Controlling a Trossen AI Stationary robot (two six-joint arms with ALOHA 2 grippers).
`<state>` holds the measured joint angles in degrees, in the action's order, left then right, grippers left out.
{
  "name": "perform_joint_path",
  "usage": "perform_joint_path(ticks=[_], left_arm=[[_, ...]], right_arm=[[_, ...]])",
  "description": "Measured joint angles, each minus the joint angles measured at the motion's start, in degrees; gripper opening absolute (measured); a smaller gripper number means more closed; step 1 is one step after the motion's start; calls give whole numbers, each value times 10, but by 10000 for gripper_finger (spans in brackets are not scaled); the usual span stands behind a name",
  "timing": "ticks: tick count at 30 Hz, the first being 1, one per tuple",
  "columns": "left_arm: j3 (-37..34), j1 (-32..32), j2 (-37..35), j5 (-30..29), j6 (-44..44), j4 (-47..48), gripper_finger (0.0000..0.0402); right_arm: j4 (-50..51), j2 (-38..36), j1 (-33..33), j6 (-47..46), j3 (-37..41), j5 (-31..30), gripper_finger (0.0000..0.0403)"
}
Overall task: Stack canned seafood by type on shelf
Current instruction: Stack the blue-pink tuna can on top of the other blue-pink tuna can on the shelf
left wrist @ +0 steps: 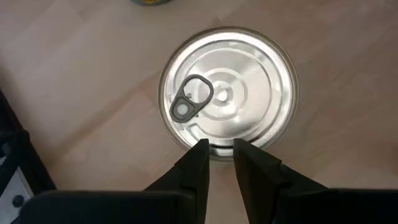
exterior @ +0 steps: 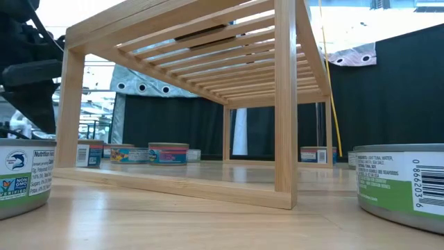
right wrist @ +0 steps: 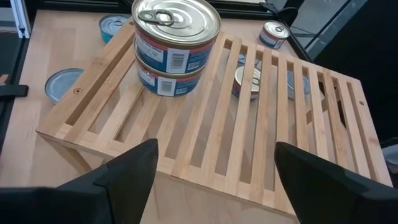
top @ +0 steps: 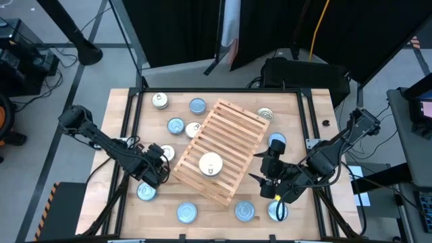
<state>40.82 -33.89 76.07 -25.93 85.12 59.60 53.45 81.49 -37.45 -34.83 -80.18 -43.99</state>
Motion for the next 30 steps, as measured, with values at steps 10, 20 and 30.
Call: perform_joint_path(ticks=[10, 20, 30], left_arm=[[0, 0, 1, 3, 0, -7, 81], [1, 0, 37, 9, 2, -19, 81], [10, -22, 42, 22, 33, -22, 81]], right_arm=[[0, 0, -1, -5, 0, 4, 313], [0, 0, -1, -3, 0, 4, 313], [0, 0, -1, -4, 0, 4, 313]])
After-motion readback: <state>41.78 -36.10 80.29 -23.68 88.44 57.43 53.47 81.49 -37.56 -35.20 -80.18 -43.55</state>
